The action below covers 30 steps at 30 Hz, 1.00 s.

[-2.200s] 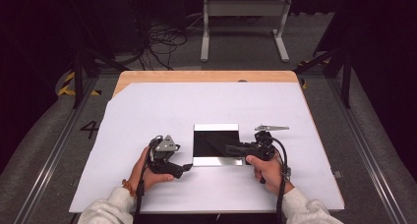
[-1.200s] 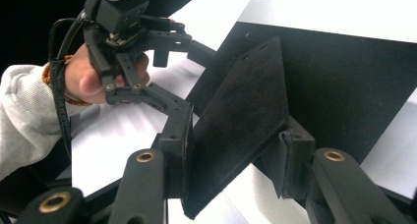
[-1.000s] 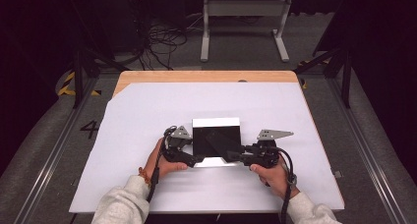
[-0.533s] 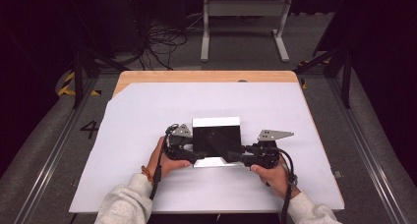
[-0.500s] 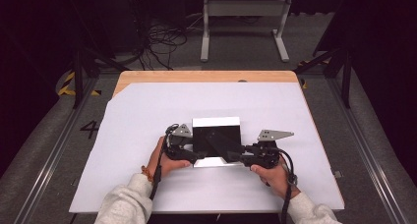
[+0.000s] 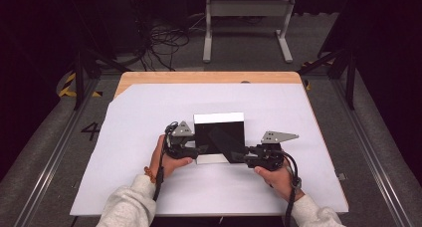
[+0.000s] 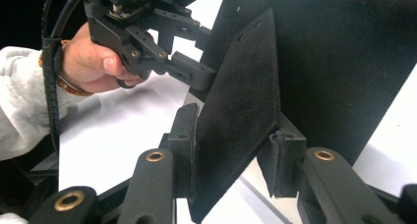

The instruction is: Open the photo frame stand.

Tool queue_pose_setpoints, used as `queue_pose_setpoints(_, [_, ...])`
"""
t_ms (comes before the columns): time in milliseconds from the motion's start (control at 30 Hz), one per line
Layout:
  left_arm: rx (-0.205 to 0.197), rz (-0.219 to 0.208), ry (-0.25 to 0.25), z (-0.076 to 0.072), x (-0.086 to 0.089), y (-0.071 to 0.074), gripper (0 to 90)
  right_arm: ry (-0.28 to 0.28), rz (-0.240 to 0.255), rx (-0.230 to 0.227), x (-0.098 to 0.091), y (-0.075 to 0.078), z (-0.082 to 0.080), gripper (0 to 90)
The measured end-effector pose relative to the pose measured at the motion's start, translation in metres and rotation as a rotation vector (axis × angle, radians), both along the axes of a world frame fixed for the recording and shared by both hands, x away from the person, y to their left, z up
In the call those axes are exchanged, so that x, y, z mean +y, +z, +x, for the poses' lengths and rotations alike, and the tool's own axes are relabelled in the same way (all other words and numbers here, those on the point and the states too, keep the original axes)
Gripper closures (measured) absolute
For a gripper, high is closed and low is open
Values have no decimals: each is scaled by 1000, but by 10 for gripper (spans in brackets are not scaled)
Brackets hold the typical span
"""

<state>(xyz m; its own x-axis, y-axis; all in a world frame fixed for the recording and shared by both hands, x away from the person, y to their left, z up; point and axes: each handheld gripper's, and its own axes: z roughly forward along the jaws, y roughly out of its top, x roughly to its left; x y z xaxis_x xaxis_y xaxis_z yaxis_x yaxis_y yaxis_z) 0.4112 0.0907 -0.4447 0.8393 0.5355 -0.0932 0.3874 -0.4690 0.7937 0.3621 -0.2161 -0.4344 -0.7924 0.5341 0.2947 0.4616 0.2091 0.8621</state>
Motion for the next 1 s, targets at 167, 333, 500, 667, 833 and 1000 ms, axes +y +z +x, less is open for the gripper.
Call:
queue_pose_setpoints(167, [-26,-14,13,-1,3,3,498,0,-7,-6,0,0,0,657])
queue_pose_setpoints(333, [-60,-10,24,-2,5,7,538,-5,-24,-14,2,0,-1,673])
queue_pose_setpoints(500, [-83,-10,32,-3,8,10,576,-7,-47,-25,4,-1,-2,688])
queue_pose_setpoints(667, [-102,-13,37,-3,10,12,611,-6,-67,-34,6,-1,-3,699])
queue_pose_setpoints(833, [-108,-15,31,-4,12,13,626,-4,-82,-36,7,-3,-4,704])
queue_pose_setpoints(1000, [-110,-23,24,-6,13,15,641,3,-104,-41,7,-3,-4,696])
